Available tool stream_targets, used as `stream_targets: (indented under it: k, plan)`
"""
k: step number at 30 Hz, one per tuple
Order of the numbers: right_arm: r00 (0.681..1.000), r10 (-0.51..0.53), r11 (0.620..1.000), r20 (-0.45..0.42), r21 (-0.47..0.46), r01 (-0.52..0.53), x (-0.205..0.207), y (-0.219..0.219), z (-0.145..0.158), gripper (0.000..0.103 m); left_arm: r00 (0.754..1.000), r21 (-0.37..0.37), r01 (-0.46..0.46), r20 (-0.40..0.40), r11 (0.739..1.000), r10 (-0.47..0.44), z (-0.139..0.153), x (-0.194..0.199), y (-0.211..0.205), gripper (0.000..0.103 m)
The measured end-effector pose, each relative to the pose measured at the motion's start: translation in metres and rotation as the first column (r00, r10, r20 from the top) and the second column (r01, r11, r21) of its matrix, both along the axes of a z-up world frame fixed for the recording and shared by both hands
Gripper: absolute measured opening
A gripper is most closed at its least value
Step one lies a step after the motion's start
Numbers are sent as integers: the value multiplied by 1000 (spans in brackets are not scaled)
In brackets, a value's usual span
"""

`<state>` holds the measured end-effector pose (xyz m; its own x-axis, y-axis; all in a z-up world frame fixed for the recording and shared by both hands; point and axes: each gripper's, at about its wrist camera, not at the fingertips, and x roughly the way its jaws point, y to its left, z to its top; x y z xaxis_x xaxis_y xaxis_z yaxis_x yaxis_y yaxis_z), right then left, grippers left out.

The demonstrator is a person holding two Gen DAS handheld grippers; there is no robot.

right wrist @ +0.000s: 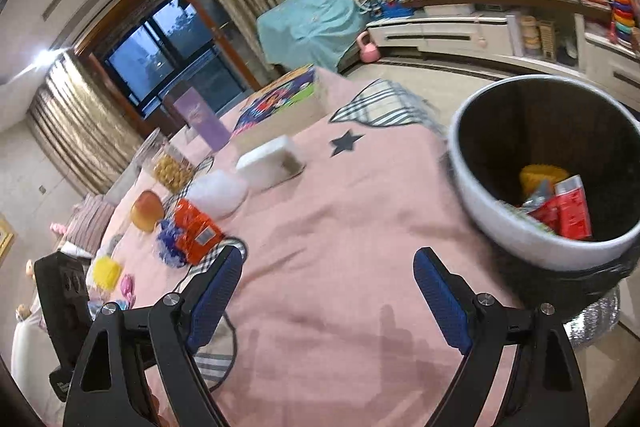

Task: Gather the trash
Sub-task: 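Move both open tools back to the table, then grasp the blue plastic bag with the left gripper and lift it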

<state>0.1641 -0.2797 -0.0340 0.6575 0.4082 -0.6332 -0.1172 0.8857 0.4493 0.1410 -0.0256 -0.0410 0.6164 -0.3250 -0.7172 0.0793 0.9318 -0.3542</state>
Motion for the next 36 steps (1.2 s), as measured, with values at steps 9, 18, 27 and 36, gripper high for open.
stream_targets:
  k: [9,18,27,36]
  plan:
    - [994,104,994,-32,30,-103,9,52,-18,89,992,-13,-123,-11,992,123,-6,-7,58,54]
    - [987,145,989,-62,46,-143,25,82,-27,89,980,-33,-198,-27,980,197,-11,8,97,54]
    - [977,200,975,-78,113,-190,44,112,-34,89,976,-29,-220,2,975,220,-9,28,112,54]
    - [967,234,964,-100,155,-218,70,133,-43,89,980,-35,-198,-7,980,198,-16,57,123,54]
